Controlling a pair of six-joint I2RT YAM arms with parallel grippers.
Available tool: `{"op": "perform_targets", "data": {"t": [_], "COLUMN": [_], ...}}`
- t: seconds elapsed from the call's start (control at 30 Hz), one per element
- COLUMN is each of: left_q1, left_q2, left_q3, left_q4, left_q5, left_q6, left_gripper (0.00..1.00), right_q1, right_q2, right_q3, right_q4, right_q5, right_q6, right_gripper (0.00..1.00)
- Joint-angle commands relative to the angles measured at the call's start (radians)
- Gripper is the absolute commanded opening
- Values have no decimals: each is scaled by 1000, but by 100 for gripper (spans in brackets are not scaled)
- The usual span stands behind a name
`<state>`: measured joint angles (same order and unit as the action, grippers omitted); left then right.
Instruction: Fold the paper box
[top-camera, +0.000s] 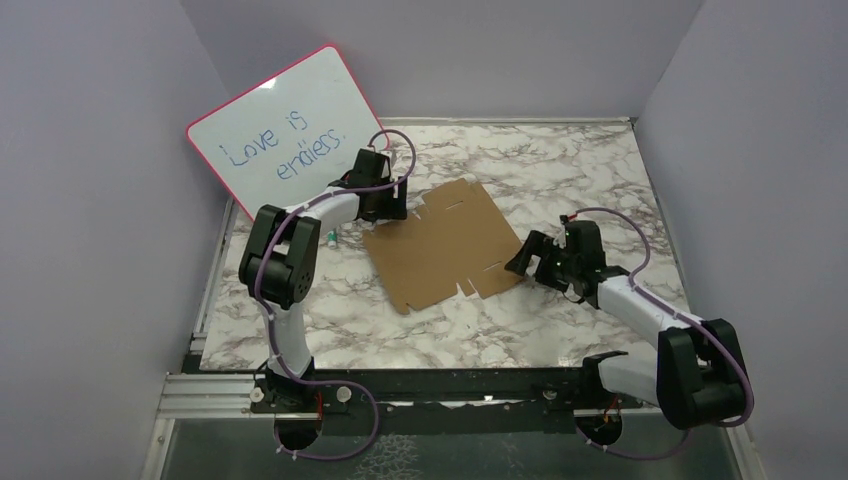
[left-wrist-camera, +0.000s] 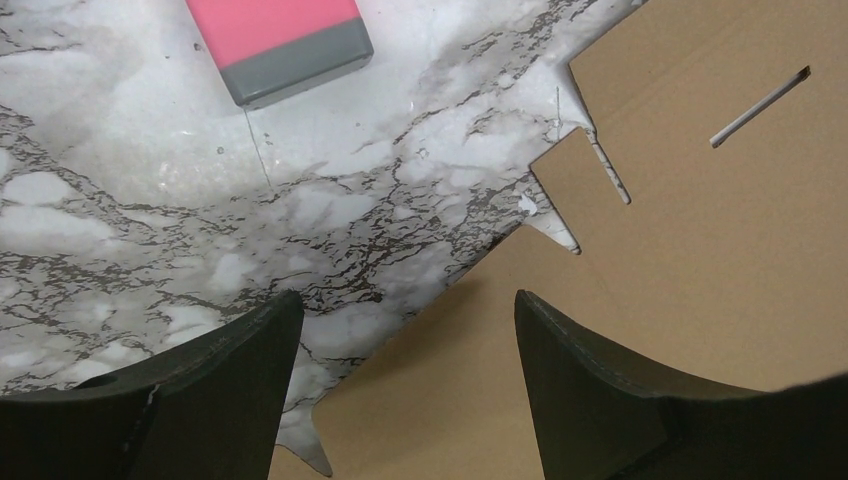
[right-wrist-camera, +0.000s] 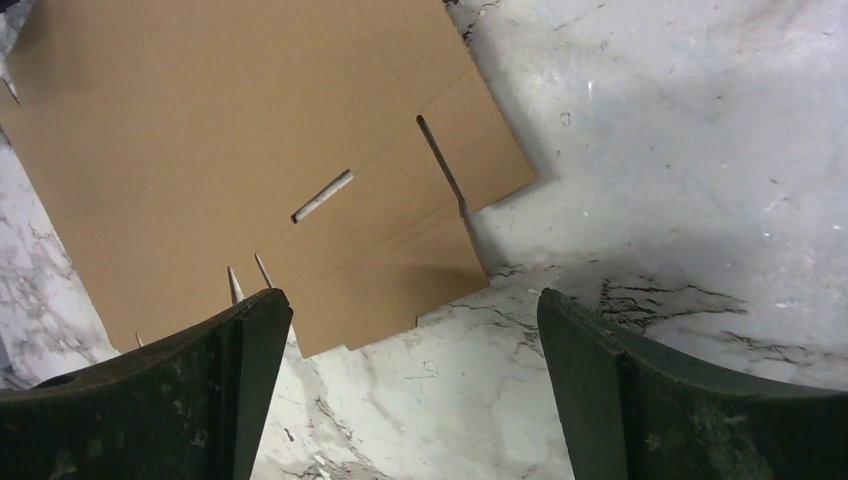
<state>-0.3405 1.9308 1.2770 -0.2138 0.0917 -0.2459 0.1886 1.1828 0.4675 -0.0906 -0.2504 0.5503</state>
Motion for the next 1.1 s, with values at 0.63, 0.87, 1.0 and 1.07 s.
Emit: {"op": "perform_targets", "data": {"t": [0.63,0.87,1.0,1.07], "left_q1": [3,-22,-72,-93], "left_q2": [-110,-235,-300,-339], "left_q3": [-219,-359,-439,-487], "left_q4": [12,47,79,95], "left_q5": [229,272,296,296], "left_q6": [-124,-177,-228,-259], "left_gripper": [79,78,79,79], "right_q1": [3,3,4,3], "right_q2": [301,445,527,557], "right_q3": [206,324,393,434], "right_q4": [194,239,246,234], "right_q5": [-76,-137,-172,-175], "right_q6": [19,14,-1,-17], "right_gripper": [100,100,100,100]}}
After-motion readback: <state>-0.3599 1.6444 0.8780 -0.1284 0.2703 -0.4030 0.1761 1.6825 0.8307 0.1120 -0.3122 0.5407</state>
